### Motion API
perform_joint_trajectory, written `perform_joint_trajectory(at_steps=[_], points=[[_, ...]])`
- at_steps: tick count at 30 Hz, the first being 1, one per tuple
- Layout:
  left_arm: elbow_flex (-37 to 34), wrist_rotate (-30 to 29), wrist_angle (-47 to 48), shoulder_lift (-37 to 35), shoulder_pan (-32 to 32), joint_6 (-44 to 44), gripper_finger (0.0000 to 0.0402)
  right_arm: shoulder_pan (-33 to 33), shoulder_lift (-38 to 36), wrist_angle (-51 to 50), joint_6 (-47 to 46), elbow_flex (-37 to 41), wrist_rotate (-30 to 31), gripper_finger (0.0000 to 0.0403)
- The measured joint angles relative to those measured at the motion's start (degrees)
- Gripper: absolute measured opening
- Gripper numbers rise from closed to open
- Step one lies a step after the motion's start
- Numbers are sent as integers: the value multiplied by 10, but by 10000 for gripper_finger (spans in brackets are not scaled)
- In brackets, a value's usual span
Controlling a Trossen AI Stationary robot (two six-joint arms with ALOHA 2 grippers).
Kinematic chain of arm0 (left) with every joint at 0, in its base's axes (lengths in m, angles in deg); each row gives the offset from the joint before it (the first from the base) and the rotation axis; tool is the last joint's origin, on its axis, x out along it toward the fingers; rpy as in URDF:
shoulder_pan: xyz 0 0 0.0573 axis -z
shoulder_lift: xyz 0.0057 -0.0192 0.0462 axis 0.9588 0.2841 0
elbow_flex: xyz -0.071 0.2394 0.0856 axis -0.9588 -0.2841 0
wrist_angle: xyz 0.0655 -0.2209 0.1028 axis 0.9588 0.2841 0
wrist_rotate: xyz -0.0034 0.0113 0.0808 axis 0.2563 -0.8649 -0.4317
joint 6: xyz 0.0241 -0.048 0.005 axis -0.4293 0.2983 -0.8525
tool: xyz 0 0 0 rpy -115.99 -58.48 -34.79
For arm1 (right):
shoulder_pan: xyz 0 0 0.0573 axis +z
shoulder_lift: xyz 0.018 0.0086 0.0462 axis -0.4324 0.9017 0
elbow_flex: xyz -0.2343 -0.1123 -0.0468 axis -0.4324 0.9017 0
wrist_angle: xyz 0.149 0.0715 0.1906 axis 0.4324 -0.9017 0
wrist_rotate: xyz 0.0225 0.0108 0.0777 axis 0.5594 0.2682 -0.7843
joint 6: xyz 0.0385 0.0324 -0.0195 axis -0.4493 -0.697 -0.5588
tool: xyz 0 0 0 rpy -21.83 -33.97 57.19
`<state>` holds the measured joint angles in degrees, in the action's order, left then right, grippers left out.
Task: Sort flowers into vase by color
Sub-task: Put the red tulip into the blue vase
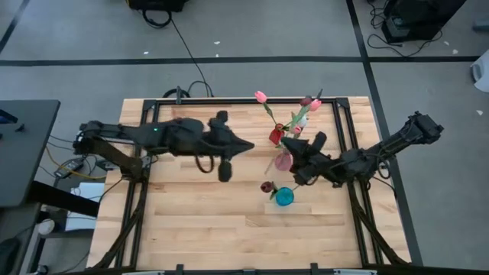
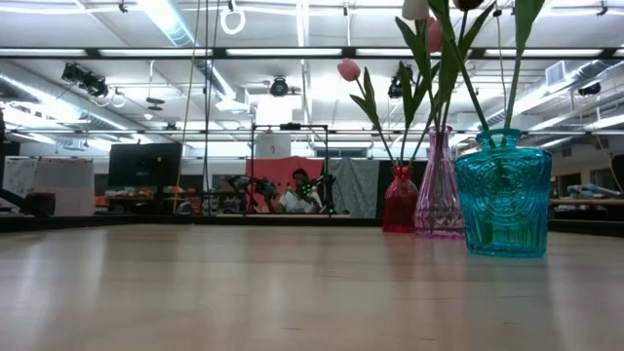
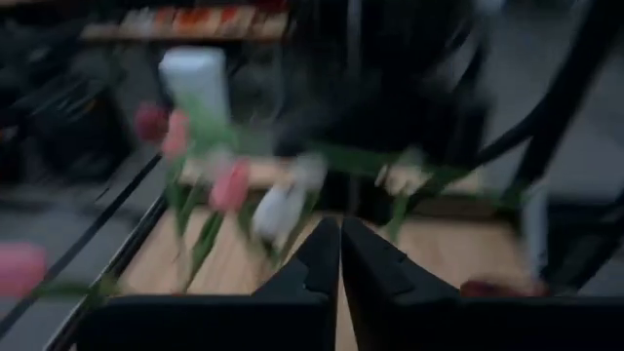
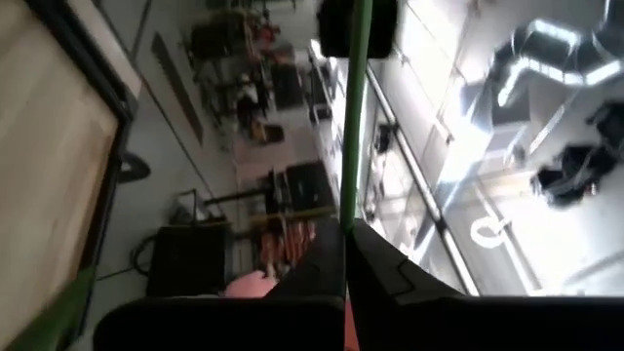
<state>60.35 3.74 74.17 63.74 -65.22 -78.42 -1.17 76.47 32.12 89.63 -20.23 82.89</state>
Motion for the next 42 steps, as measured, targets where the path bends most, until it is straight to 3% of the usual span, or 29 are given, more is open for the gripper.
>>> perform_joint_trajectory(at_steps=[6,12,16,20,29,34,38,42], points=[[65,-30,91,52,1,-17,84,-37,22,-17,-14,-33,11,7],[70,-60,97,55,13,-73,185,-46,20,-23,-23,-33,17,7],[71,-113,90,58,38,-124,217,-58,20,-24,-28,-33,17,7],[70,-164,68,59,60,-153,218,-66,20,-24,-32,-33,18,8],[71,-182,2,83,71,-152,213,-67,20,-25,-41,-33,18,8],[70,-199,-51,111,73,-201,209,-66,20,-29,-45,-33,22,8],[70,-214,-74,120,75,-224,182,-65,20,-30,-45,-33,27,8],[70,-216,-82,119,71,-225,128,-62,20,-30,-45,-33,28,9]])
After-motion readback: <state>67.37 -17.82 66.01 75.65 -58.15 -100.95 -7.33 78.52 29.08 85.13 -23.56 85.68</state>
